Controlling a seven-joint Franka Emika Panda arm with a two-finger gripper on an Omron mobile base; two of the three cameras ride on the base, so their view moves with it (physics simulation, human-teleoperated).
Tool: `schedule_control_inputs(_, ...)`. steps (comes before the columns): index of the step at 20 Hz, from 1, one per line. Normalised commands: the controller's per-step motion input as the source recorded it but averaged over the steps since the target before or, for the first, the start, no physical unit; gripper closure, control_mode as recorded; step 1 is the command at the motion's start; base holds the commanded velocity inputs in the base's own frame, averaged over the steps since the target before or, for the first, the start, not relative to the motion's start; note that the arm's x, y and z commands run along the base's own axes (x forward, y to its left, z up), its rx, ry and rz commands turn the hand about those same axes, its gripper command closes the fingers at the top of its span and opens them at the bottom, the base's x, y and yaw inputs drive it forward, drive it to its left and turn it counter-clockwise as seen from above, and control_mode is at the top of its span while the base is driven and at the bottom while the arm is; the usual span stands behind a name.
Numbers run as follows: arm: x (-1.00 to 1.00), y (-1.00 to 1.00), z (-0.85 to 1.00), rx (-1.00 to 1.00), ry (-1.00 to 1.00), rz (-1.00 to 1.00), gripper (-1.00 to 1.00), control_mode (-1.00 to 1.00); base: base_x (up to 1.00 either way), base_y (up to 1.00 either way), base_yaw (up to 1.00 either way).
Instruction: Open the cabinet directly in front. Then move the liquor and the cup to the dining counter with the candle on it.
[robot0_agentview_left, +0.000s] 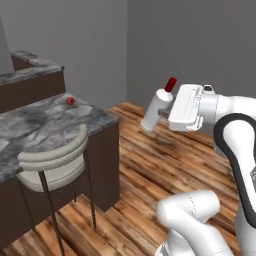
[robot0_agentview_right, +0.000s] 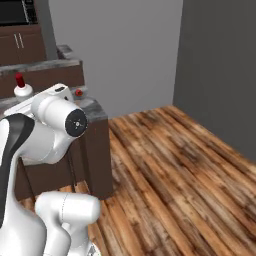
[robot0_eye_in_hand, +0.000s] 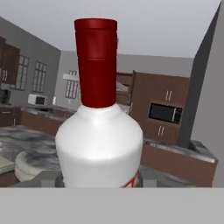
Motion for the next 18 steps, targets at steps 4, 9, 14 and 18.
schedule_control_inputs(4, 0.0, 0.0, 0.0, 0.0, 0.0, 0.0, 1.0, 1.0, 0.07, -0.01, 0.3)
schedule_control_inputs(9, 0.0, 0.0, 0.0, 0.0, 0.0, 0.0, 1.0, 1.0, 0.4, -0.15, 0.23)
schedule_control_inputs(14, 0.0, 0.0, 0.0, 0.0, 0.0, 0.0, 1.0, 1.0, 0.14, 0.31, 0.33)
schedule_control_inputs(18, 0.0, 0.0, 0.0, 0.0, 0.0, 0.0, 1.0, 1.0, -0.04, 0.85, 0.24)
